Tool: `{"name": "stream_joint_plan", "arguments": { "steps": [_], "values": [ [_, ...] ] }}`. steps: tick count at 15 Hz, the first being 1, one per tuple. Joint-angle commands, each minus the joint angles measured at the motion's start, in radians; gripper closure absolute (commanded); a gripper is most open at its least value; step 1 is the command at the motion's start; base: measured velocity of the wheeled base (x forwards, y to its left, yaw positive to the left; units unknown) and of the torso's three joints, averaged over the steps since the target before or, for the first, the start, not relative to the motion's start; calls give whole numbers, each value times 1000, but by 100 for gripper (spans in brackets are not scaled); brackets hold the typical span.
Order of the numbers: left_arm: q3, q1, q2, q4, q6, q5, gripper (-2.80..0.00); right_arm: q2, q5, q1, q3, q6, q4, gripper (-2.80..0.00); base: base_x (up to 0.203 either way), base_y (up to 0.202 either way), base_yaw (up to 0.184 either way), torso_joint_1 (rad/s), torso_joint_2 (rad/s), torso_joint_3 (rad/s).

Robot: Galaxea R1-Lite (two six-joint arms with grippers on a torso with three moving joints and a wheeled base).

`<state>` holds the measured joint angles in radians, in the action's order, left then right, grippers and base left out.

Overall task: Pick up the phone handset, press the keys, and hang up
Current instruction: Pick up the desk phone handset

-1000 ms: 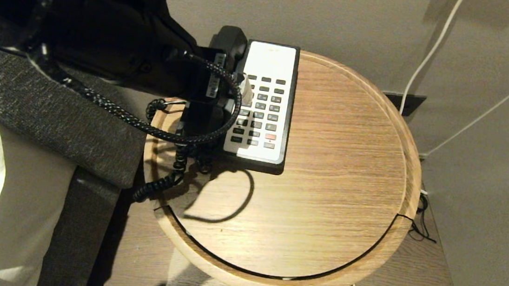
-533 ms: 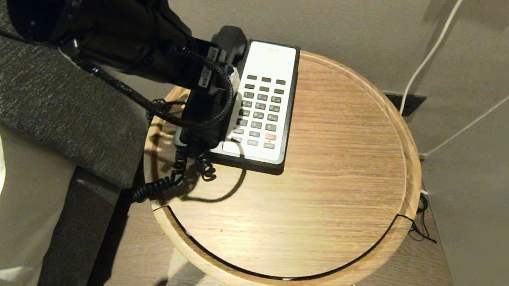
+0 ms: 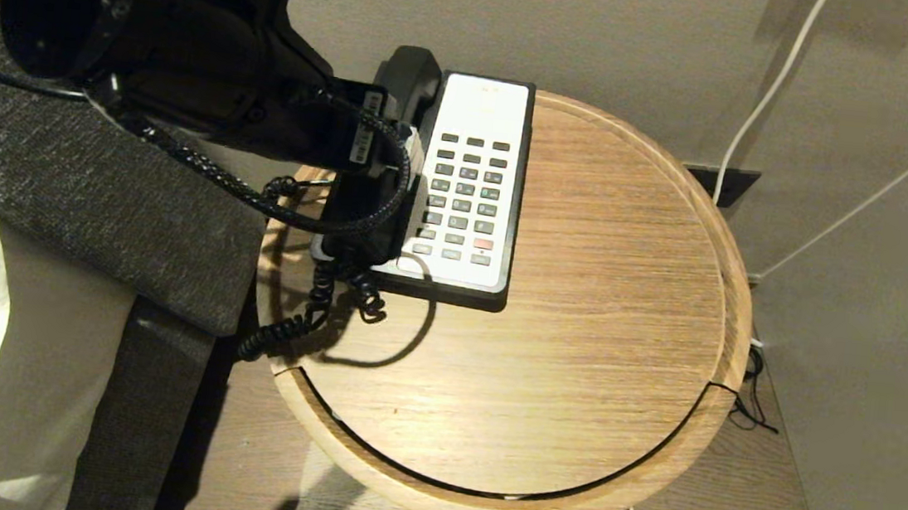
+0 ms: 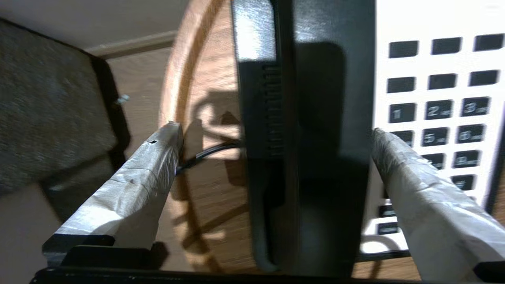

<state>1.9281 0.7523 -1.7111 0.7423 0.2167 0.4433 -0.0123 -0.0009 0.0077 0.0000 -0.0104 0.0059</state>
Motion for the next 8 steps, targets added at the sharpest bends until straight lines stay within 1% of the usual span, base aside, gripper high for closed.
{"name": "stream_joint_plan", "arguments": {
  "steps": [1, 2, 8],
  "values": [
    [0, 8, 2, -5, 12, -14, -280, 0, 1, 0, 0, 0, 0, 0, 0, 0, 0, 0, 0, 0],
    [-1, 9, 1, -11, 12, -25, -280, 0, 1, 0, 0, 0, 0, 0, 0, 0, 0, 0, 0, 0],
    [-2, 9, -7, -11, -2, -15, -280, 0, -1, 0, 0, 0, 0, 0, 0, 0, 0, 0, 0, 0]
  ]
}}
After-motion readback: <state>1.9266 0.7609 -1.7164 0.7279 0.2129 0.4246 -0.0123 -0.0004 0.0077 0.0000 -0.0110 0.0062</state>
